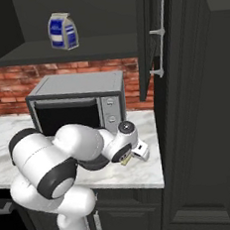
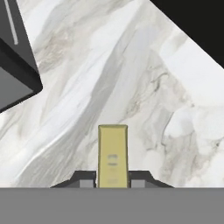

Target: Pick the egg and butter from the fridge and place them by the bowl for mixing.

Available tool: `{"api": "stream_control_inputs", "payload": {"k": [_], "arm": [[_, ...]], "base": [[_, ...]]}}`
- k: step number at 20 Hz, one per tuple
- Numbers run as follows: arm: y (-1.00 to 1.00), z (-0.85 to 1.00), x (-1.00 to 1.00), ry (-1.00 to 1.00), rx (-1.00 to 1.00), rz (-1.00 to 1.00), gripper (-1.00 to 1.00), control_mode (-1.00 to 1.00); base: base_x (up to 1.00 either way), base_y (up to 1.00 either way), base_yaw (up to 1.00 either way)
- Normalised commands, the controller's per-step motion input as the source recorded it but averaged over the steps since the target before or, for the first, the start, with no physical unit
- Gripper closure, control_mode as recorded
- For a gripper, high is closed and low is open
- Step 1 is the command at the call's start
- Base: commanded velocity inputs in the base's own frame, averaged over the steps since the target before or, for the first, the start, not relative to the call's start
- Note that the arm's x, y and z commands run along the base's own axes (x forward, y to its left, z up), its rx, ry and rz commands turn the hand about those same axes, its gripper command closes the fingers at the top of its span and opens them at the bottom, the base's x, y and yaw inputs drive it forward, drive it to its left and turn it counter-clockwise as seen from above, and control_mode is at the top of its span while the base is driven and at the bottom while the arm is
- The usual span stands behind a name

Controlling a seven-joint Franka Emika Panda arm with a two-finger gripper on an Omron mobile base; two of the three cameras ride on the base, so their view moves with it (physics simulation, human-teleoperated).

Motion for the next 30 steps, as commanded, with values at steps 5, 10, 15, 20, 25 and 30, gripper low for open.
{"api": "stream_control_inputs", "payload": {"k": [5,10,15,20,25,30], "arm": [[-0.04,-0.04,0.09,0.00,0.03,0.00,1.00,-1.00],[-0.08,0.00,0.02,0.00,0.01,0.00,1.00,-1.00],[-0.14,0.00,0.00,0.01,0.00,-0.04,1.00,-1.00],[-0.07,-0.08,0.00,0.00,0.00,-0.03,1.00,-1.00],[0.14,-0.22,0.11,0.00,0.04,-0.03,1.00,-1.00],[0.09,-0.23,0.09,0.00,0.05,-0.01,1.00,-1.00]], "base": [[0.00,0.00,0.00],[0.00,0.00,0.00],[0.00,0.00,0.00],[0.00,0.00,0.00],[0.00,0.00,0.00],[0.00,0.00,0.00]]}}
